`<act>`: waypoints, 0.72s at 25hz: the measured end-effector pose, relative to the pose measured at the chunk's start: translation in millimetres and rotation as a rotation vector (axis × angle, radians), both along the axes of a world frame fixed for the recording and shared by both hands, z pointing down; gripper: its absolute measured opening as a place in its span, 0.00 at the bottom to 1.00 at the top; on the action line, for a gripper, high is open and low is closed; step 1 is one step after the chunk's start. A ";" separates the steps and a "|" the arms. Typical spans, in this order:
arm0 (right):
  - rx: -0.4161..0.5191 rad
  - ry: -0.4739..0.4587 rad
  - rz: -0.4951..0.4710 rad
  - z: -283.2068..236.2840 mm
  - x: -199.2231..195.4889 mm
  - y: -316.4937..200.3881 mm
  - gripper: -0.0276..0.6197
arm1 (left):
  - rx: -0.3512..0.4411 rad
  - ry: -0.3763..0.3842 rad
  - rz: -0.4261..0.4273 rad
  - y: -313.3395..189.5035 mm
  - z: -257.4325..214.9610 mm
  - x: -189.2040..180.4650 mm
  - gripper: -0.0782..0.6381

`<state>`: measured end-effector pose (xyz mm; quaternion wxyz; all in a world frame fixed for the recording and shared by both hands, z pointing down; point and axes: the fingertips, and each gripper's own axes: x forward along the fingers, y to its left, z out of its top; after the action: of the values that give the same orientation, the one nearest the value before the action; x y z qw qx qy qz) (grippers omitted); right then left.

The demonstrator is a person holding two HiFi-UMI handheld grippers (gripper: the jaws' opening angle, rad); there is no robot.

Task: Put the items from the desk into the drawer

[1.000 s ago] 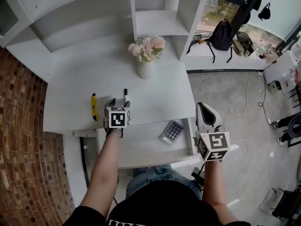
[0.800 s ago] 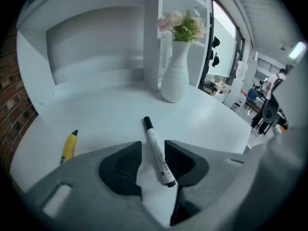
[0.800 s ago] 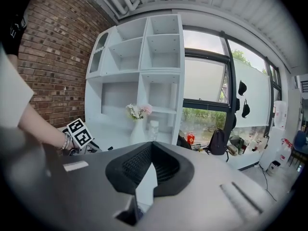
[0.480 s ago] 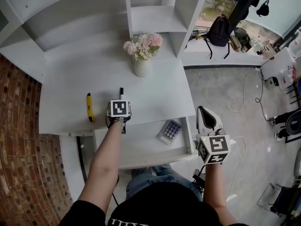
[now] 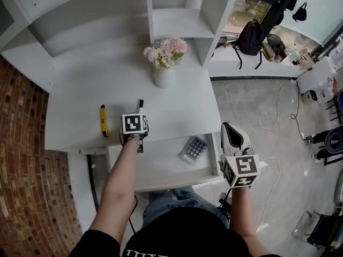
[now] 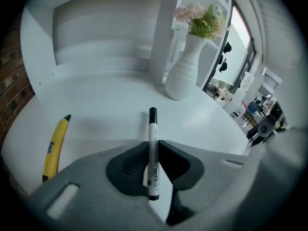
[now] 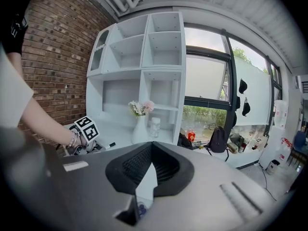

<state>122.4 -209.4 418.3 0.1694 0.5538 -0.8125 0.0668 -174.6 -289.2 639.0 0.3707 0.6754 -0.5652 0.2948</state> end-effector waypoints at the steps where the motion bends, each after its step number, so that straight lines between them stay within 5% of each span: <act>1: 0.003 -0.003 0.001 -1.3 -0.3 0.4 0.06 | 0.020 0.011 -0.001 0.9 -6.0 1.0 0.20; 18: 0.050 -0.033 -0.040 -18.8 -29.7 18.1 0.06 | 0.409 0.146 0.012 24.3 -139.5 14.1 0.20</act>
<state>92.7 -191.3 399.5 0.1434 0.5404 -0.8274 0.0523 -160.5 -264.9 499.5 0.2640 0.7593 -0.5811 0.1264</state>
